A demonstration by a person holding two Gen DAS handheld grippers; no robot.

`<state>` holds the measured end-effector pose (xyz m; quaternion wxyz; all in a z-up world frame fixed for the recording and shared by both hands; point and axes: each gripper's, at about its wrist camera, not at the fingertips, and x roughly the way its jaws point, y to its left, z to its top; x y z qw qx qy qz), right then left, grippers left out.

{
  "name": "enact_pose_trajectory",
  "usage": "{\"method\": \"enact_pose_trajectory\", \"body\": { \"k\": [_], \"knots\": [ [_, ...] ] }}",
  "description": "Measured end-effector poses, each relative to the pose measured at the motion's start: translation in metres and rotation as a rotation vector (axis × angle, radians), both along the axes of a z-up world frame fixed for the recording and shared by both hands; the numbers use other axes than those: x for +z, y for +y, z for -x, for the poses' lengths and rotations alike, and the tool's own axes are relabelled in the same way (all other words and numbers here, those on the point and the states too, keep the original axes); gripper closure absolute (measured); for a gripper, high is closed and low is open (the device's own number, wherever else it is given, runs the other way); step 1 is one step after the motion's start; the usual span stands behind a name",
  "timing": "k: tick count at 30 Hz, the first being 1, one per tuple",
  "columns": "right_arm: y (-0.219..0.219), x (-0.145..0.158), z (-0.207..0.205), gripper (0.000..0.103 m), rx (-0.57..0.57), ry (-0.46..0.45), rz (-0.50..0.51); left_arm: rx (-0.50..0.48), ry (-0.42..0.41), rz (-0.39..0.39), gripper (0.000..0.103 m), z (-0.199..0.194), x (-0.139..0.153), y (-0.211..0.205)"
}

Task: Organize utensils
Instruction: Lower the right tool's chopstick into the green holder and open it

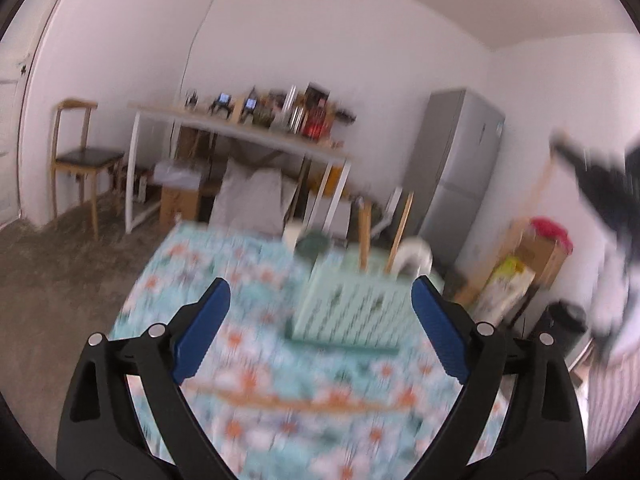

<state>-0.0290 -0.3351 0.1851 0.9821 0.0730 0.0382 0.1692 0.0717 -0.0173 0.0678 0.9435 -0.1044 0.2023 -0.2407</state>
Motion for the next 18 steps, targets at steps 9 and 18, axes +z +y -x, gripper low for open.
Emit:
{"method": "enact_pose_trajectory", "body": {
  "k": [9,18],
  "knots": [
    [0.021,0.027,-0.063,0.097,-0.029,-0.02,0.061,-0.051,0.217,-0.073,0.014,0.034,-0.086,0.013],
    [0.044,-0.006,-0.138,0.097,-0.083,0.069,0.14,-0.037,0.256,-0.061,0.014,0.032,-0.105,0.024]
  ]
}}
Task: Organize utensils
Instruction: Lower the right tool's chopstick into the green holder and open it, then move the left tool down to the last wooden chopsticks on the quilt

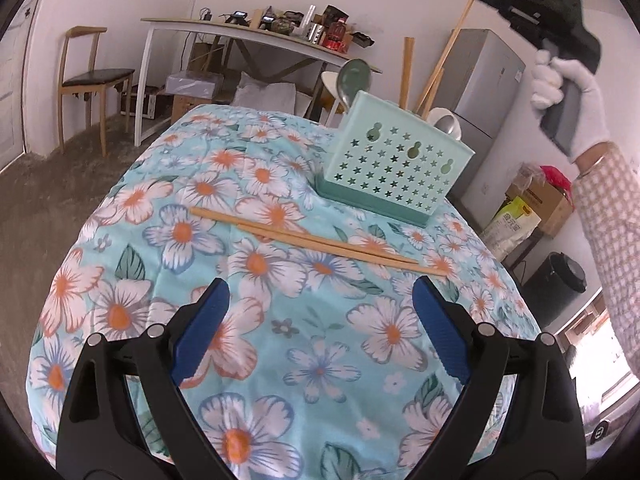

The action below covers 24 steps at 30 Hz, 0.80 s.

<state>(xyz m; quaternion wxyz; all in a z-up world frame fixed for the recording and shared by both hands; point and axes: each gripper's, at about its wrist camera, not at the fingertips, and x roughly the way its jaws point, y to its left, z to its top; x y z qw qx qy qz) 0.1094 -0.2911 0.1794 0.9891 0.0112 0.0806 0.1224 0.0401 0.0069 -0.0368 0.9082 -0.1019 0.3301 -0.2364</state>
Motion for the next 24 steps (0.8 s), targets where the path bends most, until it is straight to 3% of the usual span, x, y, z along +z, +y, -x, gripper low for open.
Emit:
{"method": "enact_pose_trajectory", "body": {
  "k": [6,8,10,19,24],
  "knots": [
    [0.006,-0.025,-0.022,0.094,-0.054,0.084,0.065,0.024,0.03,0.019,0.014,-0.007,-0.008,0.008],
    [0.004,-0.029,-0.023,0.071,-0.062,0.108,0.055,0.028,0.049,0.026,0.014,-0.009,-0.013,0.009],
    [0.002,-0.027,-0.017,0.06,-0.071,0.101,0.041,0.025,0.054,0.03,0.014,-0.01,-0.014,0.009],
    [-0.014,-0.007,0.048,0.035,-0.052,0.046,-0.056,0.02,0.04,0.011,0.014,-0.004,-0.009,0.003],
    [-0.022,-0.021,0.088,0.025,-0.039,0.095,-0.08,0.029,0.046,-0.018,0.014,0.0,-0.006,0.0]
  ]
}}
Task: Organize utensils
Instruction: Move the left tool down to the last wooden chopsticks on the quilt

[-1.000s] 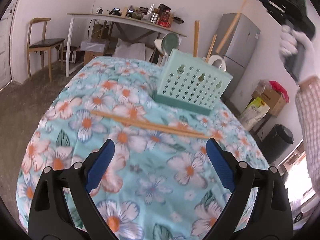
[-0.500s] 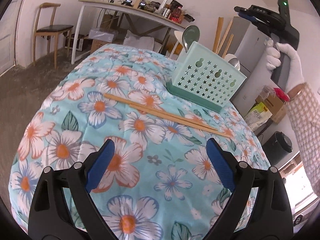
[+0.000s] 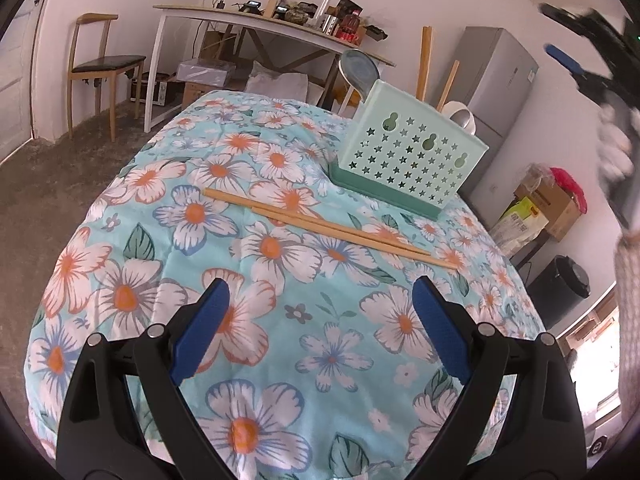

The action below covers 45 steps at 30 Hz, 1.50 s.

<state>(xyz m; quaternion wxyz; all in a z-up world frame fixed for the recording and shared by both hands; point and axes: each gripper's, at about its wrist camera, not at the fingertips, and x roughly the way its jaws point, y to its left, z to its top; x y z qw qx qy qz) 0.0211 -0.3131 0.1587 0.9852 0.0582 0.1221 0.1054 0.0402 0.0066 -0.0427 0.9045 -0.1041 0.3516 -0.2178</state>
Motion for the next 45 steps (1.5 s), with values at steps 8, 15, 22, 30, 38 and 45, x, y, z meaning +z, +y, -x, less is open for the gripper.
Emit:
{"method": "enact_pose_trajectory", "body": {
  "k": [8,15,22,30,38,45],
  "knots": [
    [-0.002,-0.1,0.027,0.019,-0.095,0.344,0.073,0.05,0.062,-0.069,0.014,-0.003,-0.005,-0.006],
    [0.002,-0.194,0.028,0.019,-0.196,0.6,0.136,0.108,0.124,-0.141,0.014,-0.009,-0.013,-0.011],
    [-0.004,-0.251,0.017,0.019,-0.206,0.74,0.091,0.146,0.172,-0.18,0.014,-0.014,-0.023,-0.012],
    [0.003,-0.264,0.023,0.006,-0.195,0.738,0.102,0.163,0.178,-0.196,0.013,-0.015,-0.025,-0.015],
    [0.004,-0.263,0.031,0.006,-0.203,0.745,0.099,0.188,0.195,-0.181,0.013,-0.017,-0.025,-0.014],
    [0.004,-0.263,0.037,0.006,-0.211,0.728,0.089,0.199,0.175,-0.195,0.013,-0.016,-0.016,-0.015]
  ]
}}
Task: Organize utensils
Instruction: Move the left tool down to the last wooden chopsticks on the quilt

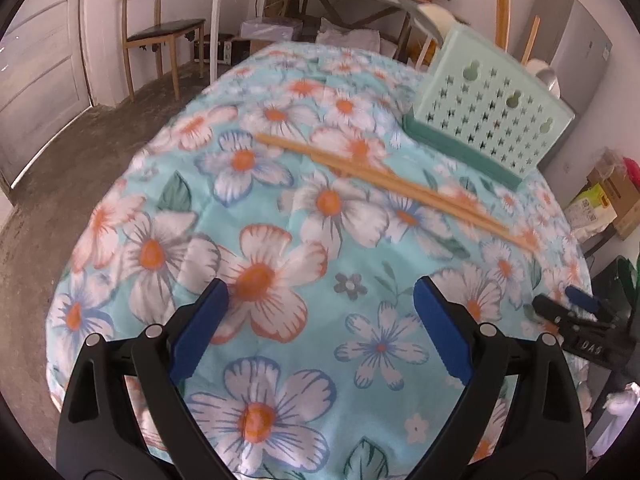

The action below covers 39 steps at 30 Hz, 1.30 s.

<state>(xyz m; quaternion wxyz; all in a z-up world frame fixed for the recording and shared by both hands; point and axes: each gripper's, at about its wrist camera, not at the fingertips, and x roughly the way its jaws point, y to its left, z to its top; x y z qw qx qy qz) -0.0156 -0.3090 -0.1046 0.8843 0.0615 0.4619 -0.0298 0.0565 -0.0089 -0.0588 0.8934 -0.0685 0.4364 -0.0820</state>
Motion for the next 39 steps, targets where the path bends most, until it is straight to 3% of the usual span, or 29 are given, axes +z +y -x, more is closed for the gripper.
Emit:
{"method": "enact_pose_trajectory", "body": {
  "k": [6,12,19,25,32,39],
  "knots": [
    [-0.001,-0.001,0.001,0.006,0.004,-0.013,-0.002,-0.019,-0.177,-0.024,0.013,-0.002,0.036,-0.004],
    [-0.002,-0.001,0.005,0.006,0.006,-0.046,-0.003,-0.02,-0.218,-0.01,0.014,-0.015,0.044,-0.011],
    [-0.003,-0.001,0.007,0.006,0.009,-0.063,-0.01,-0.02,-0.295,-0.017,0.043,-0.039,0.061,-0.017],
    [-0.003,-0.002,0.008,0.006,0.004,-0.078,-0.006,-0.087,-0.24,-0.049,0.064,-0.068,0.045,-0.049],
    [-0.003,-0.002,0.008,0.006,0.003,-0.088,-0.008,-0.198,-0.066,-0.146,0.068,-0.083,-0.004,-0.094],
    [-0.003,-0.002,0.007,0.006,0.003,-0.095,-0.008,-0.233,-0.077,-0.143,0.068,-0.045,-0.002,-0.093]
  ]
}}
